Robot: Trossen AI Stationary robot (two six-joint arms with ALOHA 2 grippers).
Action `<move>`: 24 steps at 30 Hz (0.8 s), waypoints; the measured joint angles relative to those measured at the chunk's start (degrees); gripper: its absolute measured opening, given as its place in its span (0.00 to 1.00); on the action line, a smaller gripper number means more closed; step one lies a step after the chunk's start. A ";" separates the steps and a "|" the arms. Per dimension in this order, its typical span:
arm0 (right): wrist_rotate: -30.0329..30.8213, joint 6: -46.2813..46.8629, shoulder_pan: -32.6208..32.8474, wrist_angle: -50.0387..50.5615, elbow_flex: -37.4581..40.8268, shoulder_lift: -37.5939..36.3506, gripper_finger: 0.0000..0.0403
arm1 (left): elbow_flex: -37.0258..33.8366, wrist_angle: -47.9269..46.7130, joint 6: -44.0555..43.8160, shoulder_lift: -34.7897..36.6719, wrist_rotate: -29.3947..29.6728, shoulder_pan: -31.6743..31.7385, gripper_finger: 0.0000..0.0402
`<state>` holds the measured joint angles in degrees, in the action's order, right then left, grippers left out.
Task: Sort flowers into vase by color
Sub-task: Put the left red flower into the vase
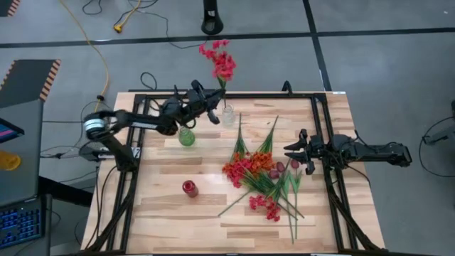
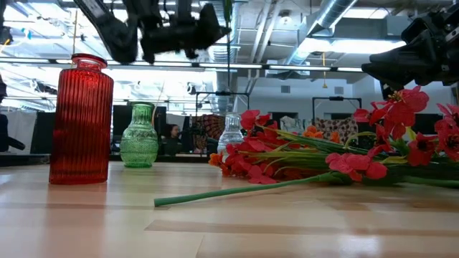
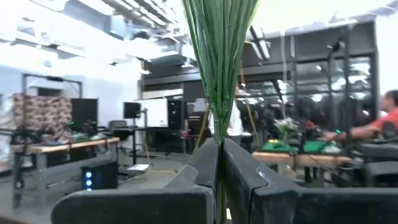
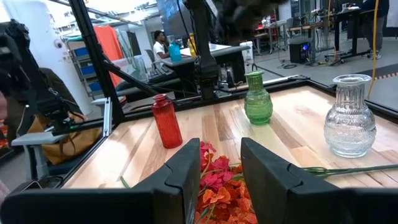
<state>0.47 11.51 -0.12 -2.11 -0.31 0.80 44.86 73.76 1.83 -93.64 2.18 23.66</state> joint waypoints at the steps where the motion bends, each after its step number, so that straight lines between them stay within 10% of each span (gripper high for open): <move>1: 0.00 0.00 0.00 -0.02 -0.01 -0.02 0.35 | 0.00 1.97 -0.81 -1.69 0.02 0.51 0.00; 24: 0.00 0.00 0.00 0.00 -0.01 -0.02 0.35 | 4.22 -1.98 -1.06 -11.26 2.37 3.10 0.00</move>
<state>0.47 11.51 -0.12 -2.11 -0.32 0.78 49.08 71.77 0.77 -104.90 4.55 26.76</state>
